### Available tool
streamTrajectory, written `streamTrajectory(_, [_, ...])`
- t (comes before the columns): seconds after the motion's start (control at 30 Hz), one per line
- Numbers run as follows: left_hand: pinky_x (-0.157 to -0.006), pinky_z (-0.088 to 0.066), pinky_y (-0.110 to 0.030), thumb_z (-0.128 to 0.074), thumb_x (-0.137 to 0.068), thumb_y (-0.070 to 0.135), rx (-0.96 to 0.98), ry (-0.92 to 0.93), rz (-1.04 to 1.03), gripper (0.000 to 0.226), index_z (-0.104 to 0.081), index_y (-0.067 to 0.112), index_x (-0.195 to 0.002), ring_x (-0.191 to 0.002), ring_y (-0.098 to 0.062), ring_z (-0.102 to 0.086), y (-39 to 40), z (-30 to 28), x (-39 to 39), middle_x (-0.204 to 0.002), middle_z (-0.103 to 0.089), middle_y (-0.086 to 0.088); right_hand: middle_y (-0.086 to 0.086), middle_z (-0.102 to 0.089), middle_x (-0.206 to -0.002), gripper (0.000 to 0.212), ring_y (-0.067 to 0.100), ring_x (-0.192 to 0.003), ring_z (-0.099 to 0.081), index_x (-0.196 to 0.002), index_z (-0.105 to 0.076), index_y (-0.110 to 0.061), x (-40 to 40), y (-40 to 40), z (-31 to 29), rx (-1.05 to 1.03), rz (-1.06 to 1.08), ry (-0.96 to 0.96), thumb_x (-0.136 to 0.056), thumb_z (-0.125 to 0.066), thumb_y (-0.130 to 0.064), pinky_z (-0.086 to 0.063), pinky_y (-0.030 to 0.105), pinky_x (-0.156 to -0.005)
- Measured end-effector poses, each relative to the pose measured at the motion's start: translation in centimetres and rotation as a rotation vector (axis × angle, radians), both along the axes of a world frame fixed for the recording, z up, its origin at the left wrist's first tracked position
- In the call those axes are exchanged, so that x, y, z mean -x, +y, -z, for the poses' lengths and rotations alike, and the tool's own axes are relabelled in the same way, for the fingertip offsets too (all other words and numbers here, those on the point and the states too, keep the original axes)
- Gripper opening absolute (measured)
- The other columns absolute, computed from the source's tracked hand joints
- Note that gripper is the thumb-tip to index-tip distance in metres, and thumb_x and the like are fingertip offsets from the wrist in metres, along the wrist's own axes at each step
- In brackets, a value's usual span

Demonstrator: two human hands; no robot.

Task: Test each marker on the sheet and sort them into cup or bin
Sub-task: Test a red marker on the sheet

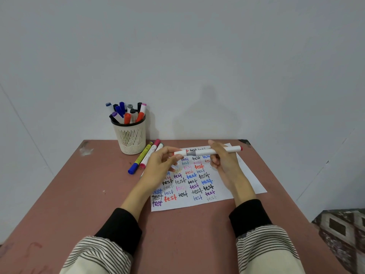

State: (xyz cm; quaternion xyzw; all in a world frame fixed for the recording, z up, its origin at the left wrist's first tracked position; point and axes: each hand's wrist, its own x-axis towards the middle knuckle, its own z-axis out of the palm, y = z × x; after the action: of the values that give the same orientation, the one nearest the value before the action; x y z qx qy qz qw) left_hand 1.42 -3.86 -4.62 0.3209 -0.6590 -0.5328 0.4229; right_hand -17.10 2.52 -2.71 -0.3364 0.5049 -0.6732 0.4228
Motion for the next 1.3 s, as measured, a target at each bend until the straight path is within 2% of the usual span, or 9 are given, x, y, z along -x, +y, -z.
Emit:
streamTrajectory(0.17, [-0.064, -0.053, -0.02, -0.062, -0.092, 0.016, 0.033, -0.069, 0.041, 0.014, -0.067, 0.018, -0.104, -0.071, -0.003, -0.06, 0.5, -0.2, 0.2, -0.091, -0.073, -0.006, -0.003, -0.035, -0.047, 0.023, 0.009, -0.043, -0.029, -0.072, -0.053, -0.013, -0.7, -0.2, 0.0, -0.022, 0.003, 0.048, -0.091, -0.064, -0.019, -0.022, 0.023, -0.047])
streamTrajectory(0.27, [-0.062, -0.052, -0.019, -0.059, -0.095, 0.015, 0.034, -0.055, 0.036, 0.012, -0.068, 0.022, -0.098, -0.068, -0.002, -0.058, 0.7, -0.4, 0.3, -0.084, -0.073, 0.0, -0.002, -0.035, -0.047, 0.023, 0.011, -0.043, -0.028, -0.073, -0.052, -0.011, -1.1, -0.4, -0.1, -0.017, 0.017, 0.057, -0.091, -0.064, -0.017, -0.024, 0.021, -0.045])
streamTrajectory(0.5, [-0.058, -0.052, -0.021, -0.056, -0.097, 0.017, 0.059, -0.048, 0.009, 0.014, -0.068, 0.023, -0.095, -0.057, -0.001, -0.051, 1.1, -0.8, 0.1, -0.07, -0.067, 0.006, -0.003, -0.034, -0.046, 0.025, 0.01, -0.042, -0.03, -0.071, -0.047, -0.009, -2.1, -0.7, -0.5, 0.034, 0.052, 0.066, -0.092, -0.061, -0.013, -0.03, 0.019, -0.043])
streamTrajectory(0.63, [-0.058, -0.052, -0.022, -0.056, -0.096, 0.018, 0.068, -0.041, -0.015, 0.013, -0.069, 0.021, -0.096, -0.059, -0.001, -0.052, 0.8, -1.1, -0.2, -0.073, -0.066, 0.003, -0.003, -0.035, -0.048, 0.025, 0.01, -0.043, -0.03, -0.073, -0.048, -0.009, -2.5, -0.8, -0.5, 0.036, 0.048, 0.075, -0.093, -0.062, -0.016, -0.03, 0.02, -0.044])
streamTrajectory(0.8, [-0.067, -0.053, -0.022, -0.056, -0.097, 0.025, 0.093, -0.074, -0.043, 0.014, -0.067, 0.019, -0.104, -0.072, -0.002, -0.06, 1.4, -1.1, 0.4, -0.083, -0.071, 0.004, -0.003, -0.031, -0.049, 0.021, 0.009, -0.044, -0.026, -0.076, -0.052, -0.012, -1.6, -0.3, 0.0, 0.024, 0.014, -0.065, -0.092, -0.064, -0.019, -0.025, 0.021, -0.045])
streamTrajectory(0.93, [-0.08, -0.051, -0.024, -0.049, -0.099, 0.037, 0.081, -0.155, -0.143, 0.021, -0.057, 0.025, -0.115, -0.094, -0.006, -0.062, 2.7, 0.5, 1.4, -0.101, -0.069, 0.007, -0.004, -0.033, -0.047, 0.018, 0.008, -0.043, -0.024, -0.076, -0.052, -0.016, 0.1, 0.7, 0.4, 0.02, 0.173, -0.227, -0.09, -0.063, -0.017, -0.019, 0.021, -0.044])
streamTrajectory(1.07, [-0.08, -0.042, -0.012, -0.047, -0.101, 0.029, 0.232, -0.273, -0.204, 0.019, -0.06, 0.022, -0.113, -0.1, -0.004, -0.058, 5.6, 1.3, 4.1, -0.108, -0.065, 0.009, -0.005, -0.033, -0.047, 0.014, 0.007, -0.042, -0.025, -0.081, -0.054, -0.016, 2.7, 3.4, 0.6, 0.016, 0.346, -0.31, -0.09, -0.064, -0.018, -0.019, 0.02, -0.043])
streamTrajectory(1.17, [-0.088, -0.044, -0.025, -0.046, -0.101, 0.027, 0.362, -0.372, -0.147, 0.019, -0.06, 0.023, -0.113, -0.104, -0.006, -0.053, 8.7, 2.0, 7.7, -0.112, -0.061, 0.012, -0.003, -0.033, -0.052, 0.011, 0.007, -0.043, -0.028, -0.082, -0.057, -0.015, 4.8, 6.7, 0.6, 0.025, 0.445, -0.321, -0.088, -0.066, -0.019, -0.021, 0.021, -0.044])
streamTrajectory(1.3, [-0.097, -0.037, -0.029, -0.045, -0.099, 0.023, 0.468, -0.508, -0.093, 0.027, -0.056, 0.018, -0.123, -0.117, -0.015, -0.047, 12.1, 2.3, 12.5, -0.125, -0.058, 0.002, -0.002, -0.035, -0.053, 0.018, 0.008, -0.042, -0.027, -0.075, -0.052, -0.017, 8.6, 11.9, 0.0, 0.063, 0.54, -0.269, -0.09, -0.062, -0.016, -0.022, 0.021, -0.043])
